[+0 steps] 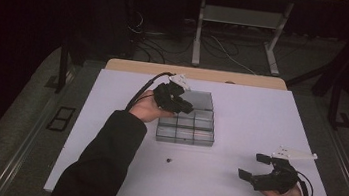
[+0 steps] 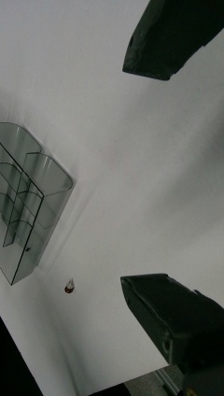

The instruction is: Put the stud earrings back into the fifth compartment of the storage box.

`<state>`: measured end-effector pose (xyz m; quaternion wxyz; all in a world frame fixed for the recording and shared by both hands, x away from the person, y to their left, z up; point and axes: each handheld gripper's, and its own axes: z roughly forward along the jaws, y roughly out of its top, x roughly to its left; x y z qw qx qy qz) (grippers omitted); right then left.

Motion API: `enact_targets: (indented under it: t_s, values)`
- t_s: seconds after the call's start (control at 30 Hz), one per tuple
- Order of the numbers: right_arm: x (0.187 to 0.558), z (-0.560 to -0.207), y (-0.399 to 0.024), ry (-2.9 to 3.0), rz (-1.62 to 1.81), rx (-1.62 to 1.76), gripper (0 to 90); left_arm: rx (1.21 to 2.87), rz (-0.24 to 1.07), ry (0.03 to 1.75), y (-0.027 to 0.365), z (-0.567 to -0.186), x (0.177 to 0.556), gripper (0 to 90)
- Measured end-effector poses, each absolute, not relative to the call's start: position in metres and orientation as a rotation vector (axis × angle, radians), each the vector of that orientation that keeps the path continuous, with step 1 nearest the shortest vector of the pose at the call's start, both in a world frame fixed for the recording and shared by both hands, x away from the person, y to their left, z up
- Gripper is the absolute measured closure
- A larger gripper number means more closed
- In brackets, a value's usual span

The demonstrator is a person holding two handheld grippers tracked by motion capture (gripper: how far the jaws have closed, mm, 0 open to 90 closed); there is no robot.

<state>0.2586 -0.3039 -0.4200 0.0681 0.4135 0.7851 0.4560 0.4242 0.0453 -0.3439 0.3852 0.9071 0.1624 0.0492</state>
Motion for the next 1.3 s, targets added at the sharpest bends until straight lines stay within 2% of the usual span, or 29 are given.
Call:
enact_targets:
  t_s: [0.53,1.1,1.3]
  values:
    - [0.260,-0.420,-0.304,2.372,1.375,1.237,0.1,2.261,0.127,0.539,0.040,-0.375,0.446,79.5]
    - [0.260,-0.421,-0.304,2.380,1.376,1.236,0.2,2.288,0.071,0.553,0.033,-0.404,0.452,79.4]
    - [0.260,-0.421,-0.305,2.381,1.377,1.239,0.1,2.275,0.051,0.561,0.034,-0.401,0.451,74.2]
